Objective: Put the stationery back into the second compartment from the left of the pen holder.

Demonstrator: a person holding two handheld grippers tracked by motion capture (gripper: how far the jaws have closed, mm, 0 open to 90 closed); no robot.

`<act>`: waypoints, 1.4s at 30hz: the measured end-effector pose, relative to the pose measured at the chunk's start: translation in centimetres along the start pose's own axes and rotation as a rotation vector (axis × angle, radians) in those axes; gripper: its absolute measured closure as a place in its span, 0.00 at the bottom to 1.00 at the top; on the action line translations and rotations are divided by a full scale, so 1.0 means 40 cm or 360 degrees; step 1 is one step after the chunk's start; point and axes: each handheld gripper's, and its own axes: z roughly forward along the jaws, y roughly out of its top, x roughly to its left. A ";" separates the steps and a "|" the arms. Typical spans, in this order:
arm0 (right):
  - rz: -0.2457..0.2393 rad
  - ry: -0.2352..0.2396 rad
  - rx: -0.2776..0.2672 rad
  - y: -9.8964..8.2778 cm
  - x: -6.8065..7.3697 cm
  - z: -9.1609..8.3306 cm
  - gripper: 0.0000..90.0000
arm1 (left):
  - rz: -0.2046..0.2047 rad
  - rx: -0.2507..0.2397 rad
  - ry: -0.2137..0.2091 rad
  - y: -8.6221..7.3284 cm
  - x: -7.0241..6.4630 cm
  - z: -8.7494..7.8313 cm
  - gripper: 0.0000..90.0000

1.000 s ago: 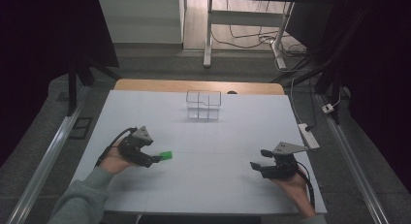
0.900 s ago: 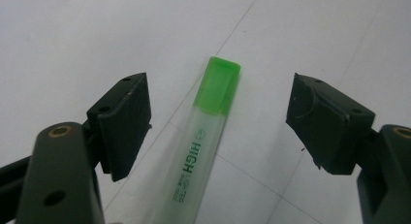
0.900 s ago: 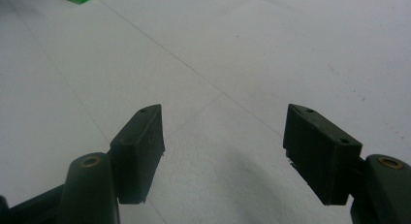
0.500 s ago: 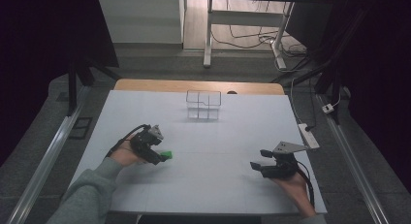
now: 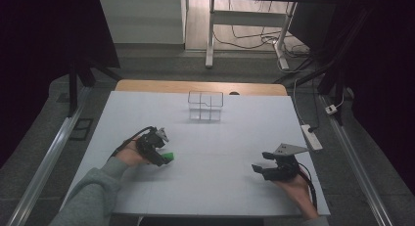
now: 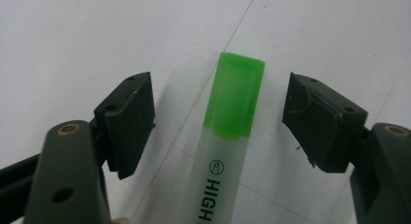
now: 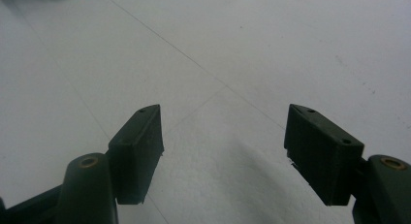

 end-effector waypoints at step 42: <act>-0.0008 -0.0005 0.0041 -0.004 0.000 0.006 0.32 | 0.0113 -0.0023 0.0066 -0.003 -0.008 -0.004 0.74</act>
